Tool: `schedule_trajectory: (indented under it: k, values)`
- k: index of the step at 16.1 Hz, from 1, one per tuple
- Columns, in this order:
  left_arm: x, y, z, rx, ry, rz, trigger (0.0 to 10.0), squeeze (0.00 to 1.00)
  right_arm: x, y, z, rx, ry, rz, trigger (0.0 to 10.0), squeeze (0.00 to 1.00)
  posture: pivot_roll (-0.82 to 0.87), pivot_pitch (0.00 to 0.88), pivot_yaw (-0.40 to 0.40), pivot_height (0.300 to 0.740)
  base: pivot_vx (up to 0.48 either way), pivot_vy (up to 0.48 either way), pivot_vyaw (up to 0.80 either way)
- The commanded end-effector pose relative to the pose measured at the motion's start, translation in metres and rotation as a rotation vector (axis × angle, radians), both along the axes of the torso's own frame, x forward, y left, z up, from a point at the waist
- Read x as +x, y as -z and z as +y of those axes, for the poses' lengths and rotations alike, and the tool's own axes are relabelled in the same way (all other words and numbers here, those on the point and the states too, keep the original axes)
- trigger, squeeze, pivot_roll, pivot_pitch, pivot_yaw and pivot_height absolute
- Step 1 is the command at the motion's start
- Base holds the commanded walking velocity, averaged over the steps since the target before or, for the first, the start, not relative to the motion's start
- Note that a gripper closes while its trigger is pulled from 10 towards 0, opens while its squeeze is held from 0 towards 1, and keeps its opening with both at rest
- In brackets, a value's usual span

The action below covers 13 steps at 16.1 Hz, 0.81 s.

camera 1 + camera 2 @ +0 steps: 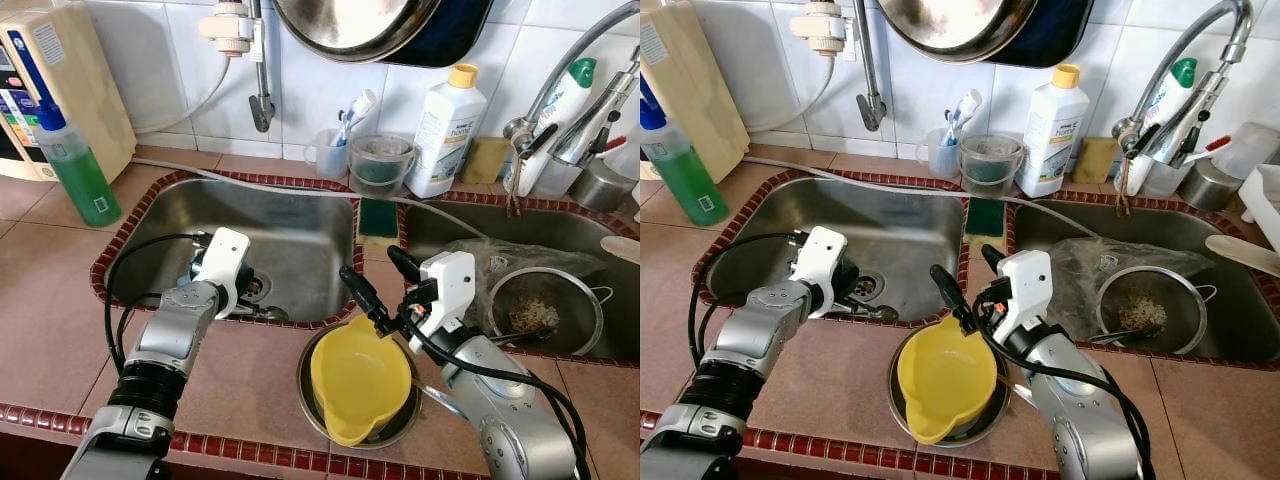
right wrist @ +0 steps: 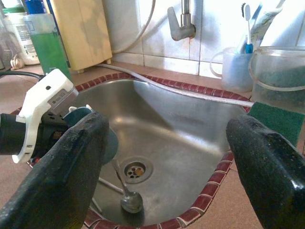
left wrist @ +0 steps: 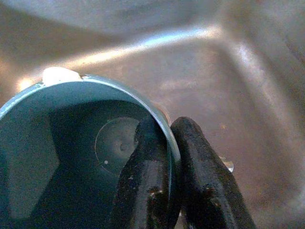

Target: Kitchen organization

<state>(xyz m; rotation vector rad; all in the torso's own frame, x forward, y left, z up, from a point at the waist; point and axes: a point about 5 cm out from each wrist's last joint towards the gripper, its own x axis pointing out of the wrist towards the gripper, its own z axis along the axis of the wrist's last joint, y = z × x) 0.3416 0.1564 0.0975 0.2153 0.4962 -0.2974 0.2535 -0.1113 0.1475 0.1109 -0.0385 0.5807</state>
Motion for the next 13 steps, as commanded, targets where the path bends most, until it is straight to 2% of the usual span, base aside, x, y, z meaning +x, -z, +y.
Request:
schedule_trajectory:
  k: [1, 13]
  values:
    - [0.002, -0.004, 0.001, -0.002, -0.002, -0.004, 10.0, 1.0, 0.0, -0.003, 0.002, -0.004, -0.006, -0.014, 10.0, 0.0, -0.09, 0.0, 0.023, 0.74, 0.0, 0.0, 0.0]
    - [0.005, -0.016, 0.004, -0.009, -0.004, -0.035, 10.0, 1.0, 0.005, -0.005, 0.003, -0.002, -0.011, -0.027, 10.0, 0.0, -0.07, 0.0, 0.013, 0.74, 0.0, 0.0, 0.0]
